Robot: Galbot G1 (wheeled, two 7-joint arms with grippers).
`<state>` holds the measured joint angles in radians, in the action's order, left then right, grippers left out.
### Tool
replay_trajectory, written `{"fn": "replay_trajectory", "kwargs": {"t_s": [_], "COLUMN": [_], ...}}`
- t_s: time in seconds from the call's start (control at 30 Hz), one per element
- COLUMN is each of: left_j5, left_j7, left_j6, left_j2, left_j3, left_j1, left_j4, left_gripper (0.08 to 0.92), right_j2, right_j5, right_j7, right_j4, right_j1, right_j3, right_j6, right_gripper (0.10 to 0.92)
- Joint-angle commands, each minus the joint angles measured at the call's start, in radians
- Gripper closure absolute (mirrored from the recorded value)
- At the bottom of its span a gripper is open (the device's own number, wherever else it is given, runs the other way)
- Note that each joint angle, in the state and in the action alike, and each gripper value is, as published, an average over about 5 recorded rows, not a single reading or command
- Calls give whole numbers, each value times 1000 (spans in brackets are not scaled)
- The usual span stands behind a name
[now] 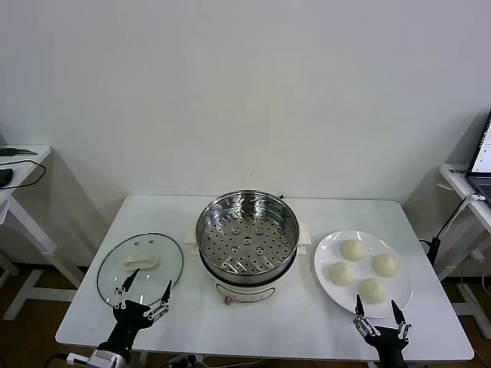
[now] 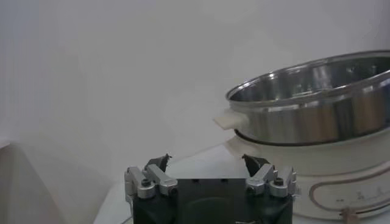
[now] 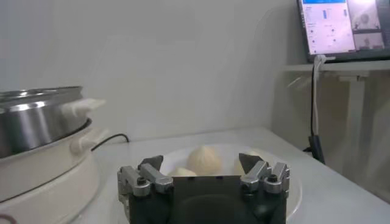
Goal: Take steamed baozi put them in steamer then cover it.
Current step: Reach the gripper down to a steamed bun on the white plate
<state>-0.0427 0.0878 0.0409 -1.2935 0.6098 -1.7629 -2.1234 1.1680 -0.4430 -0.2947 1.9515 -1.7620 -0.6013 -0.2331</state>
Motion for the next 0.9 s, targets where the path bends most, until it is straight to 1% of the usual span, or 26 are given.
{"fn": "replay_trajectory", "kwargs": {"t_s": [0.03, 0.13, 0.27, 0.37, 0.47, 0.6, 0.73, 0.9], "left_j5": [1, 1, -3, -15, -24, -27, -25, -25], "left_j7": [-2, -3, -5, -7, -10, -15, -19, -20], "left_j6": [5, 4, 7, 11, 16, 25, 30, 31], "left_j2": [-6, -10, -15, -18, -20, -24, -28, -35], "left_j3": [-12, -19, -30, -39, -47, -51, -56, -59], "left_j1": [-13, -17, -22, -26, -32, -39, -40, -41], "left_j4": [-27, -36, -46, -49, -51, -54, -52, -48], "left_gripper": [177, 177, 177, 177, 177, 177, 177, 177], "right_j2": [-116, -207, -356, -460, -542, -631, -690, -693], "right_j5": [-92, -177, -329, -414, -426, -359, -201, 14], "right_j7": [-93, -95, -31, 84, 249, 497, 830, 1219], "right_j4": [-20, -85, -223, -329, -431, -567, -687, -803], "right_j1": [200, 334, 541, 698, 838, 1043, 1254, 1527], "right_j3": [-61, -53, 21, 139, 287, 517, 750, 1018], "right_j6": [190, 235, 289, 336, 365, 361, 351, 310], "right_gripper": [203, 203, 203, 203, 203, 203, 203, 203]}}
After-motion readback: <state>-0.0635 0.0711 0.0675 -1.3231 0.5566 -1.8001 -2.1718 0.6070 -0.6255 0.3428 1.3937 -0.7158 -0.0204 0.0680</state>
